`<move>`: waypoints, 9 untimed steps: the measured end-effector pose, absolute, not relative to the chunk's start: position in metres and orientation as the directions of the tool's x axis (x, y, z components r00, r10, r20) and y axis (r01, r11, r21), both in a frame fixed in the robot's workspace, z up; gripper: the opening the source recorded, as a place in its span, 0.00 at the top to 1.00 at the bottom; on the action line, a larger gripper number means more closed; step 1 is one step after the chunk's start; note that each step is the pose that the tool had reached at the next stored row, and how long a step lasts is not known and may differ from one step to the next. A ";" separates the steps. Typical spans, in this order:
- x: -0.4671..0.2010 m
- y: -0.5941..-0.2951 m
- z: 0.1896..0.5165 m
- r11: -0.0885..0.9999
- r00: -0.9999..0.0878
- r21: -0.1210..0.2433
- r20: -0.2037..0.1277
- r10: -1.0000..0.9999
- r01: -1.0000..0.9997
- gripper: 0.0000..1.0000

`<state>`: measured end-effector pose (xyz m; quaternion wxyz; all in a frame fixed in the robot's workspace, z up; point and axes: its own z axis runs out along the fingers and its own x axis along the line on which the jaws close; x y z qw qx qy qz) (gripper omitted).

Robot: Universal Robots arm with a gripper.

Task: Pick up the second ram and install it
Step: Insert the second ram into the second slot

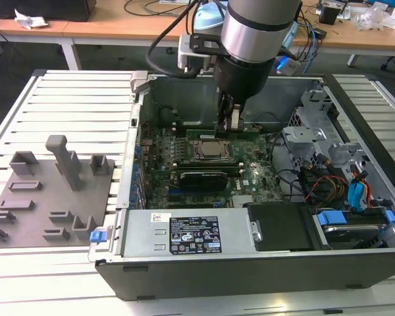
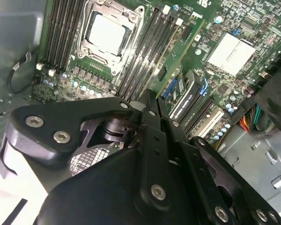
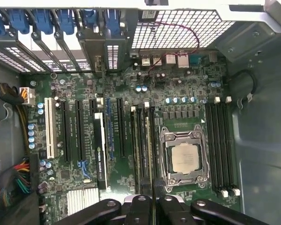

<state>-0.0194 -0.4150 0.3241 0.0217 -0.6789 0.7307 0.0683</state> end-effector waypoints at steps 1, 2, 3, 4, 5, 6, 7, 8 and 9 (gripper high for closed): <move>-0.019 -0.415 0.322 0.069 -0.077 0.070 -0.124 -0.989 -0.995 0.87; -0.019 -0.415 0.321 0.069 -0.077 0.070 -0.124 -0.989 -0.995 0.87; -0.019 -0.415 0.320 0.069 -0.077 0.070 -0.124 -0.989 -0.995 0.87; -0.019 -0.415 0.320 0.069 -0.077 0.070 -0.124 -0.989 -0.995 0.87; -0.019 -0.415 0.319 0.069 -0.077 0.070 -0.124 -0.989 -0.995 0.87; -0.019 -0.415 0.318 0.069 -0.077 0.070 -0.124 -0.989 -0.995 0.87; -0.019 -0.415 0.318 0.069 -0.077 0.070 -0.125 -0.989 -0.995 0.87; -0.019 -0.415 0.317 0.069 -0.077 0.070 -0.125 -0.989 -0.995 0.87; -0.019 -0.415 0.317 0.069 -0.077 0.070 -0.125 -0.989 -0.995 0.87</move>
